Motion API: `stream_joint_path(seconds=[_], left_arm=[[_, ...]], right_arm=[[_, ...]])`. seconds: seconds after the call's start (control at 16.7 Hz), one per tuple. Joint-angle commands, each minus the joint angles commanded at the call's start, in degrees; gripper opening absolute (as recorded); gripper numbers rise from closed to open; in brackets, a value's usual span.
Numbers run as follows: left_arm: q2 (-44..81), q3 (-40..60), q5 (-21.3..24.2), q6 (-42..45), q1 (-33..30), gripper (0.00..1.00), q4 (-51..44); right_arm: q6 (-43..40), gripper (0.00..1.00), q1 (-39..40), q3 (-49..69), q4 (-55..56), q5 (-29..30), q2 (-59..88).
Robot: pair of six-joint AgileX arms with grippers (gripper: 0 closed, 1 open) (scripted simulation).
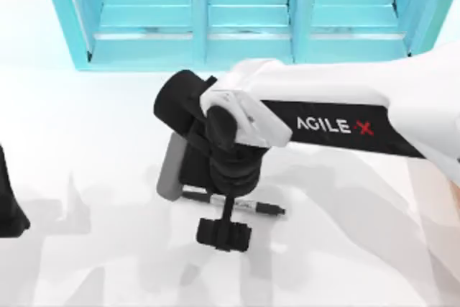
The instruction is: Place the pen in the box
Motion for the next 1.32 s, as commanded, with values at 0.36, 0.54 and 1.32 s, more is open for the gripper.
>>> stream_joint_path(seconds=[0.36, 0.54, 1.32], left_arm=[[0.0, 0.0, 0.0, 0.0, 0.0, 1.00, 0.0], [0.0, 0.0, 0.0, 0.0, 0.0, 1.00, 0.0], [0.0, 0.0, 0.0, 0.0, 0.0, 1.00, 0.0]], right_arm=[[0.0, 0.40, 0.0, 0.0, 0.0, 0.0, 0.0], [0.0, 0.17, 0.0, 0.0, 0.0, 0.0, 0.0], [2.5, 0.00, 1.0, 0.5, -4.7, -3.6, -4.7]])
